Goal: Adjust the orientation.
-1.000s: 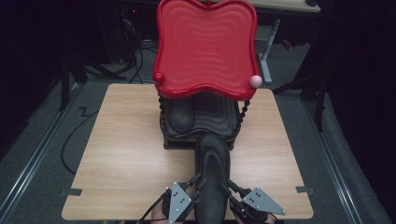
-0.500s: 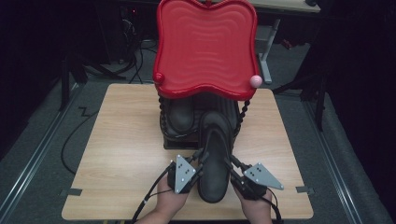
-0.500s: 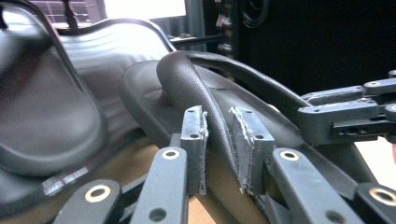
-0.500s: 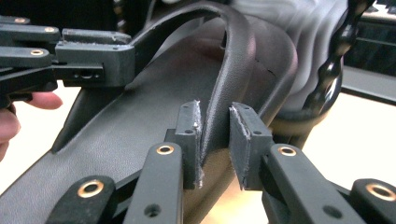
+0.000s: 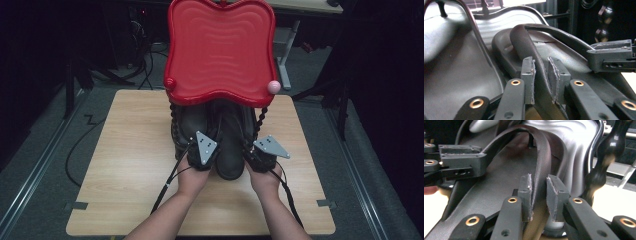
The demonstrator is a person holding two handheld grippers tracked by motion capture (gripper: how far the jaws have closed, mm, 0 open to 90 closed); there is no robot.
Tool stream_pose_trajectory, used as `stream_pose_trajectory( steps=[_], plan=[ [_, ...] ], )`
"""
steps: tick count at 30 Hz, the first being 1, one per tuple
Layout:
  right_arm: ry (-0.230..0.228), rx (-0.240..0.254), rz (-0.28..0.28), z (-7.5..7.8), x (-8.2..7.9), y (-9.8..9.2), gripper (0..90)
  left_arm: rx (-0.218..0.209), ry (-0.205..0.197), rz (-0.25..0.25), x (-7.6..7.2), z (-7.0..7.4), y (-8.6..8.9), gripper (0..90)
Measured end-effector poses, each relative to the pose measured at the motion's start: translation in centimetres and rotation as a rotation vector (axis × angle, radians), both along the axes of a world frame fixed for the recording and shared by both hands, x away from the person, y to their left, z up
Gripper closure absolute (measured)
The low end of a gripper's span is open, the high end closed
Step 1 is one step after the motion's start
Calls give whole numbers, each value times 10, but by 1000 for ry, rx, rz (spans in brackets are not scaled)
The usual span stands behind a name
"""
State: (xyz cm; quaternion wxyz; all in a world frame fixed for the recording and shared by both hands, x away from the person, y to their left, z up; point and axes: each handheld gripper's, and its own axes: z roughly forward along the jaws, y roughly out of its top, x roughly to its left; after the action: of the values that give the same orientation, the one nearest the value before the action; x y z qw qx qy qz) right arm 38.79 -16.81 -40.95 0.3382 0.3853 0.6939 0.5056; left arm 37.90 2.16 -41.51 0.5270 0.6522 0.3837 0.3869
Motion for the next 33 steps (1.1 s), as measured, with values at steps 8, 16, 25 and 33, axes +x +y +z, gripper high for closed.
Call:
stream_pose_trajectory(
  steps=[8,16,25,33],
  plan=[
    [4,12,21,9,0,-4,560,-15,26,67,6,1,-7,804],
    [-23,2,101,4,-56,-3,572,-34,35,79,6,0,-7,821],
    [48,-90,261,-48,-118,29,900,-63,37,92,5,-2,-8,823],
    [74,-121,229,-62,-95,47,900,-90,38,105,9,0,-6,824]
  ],
)
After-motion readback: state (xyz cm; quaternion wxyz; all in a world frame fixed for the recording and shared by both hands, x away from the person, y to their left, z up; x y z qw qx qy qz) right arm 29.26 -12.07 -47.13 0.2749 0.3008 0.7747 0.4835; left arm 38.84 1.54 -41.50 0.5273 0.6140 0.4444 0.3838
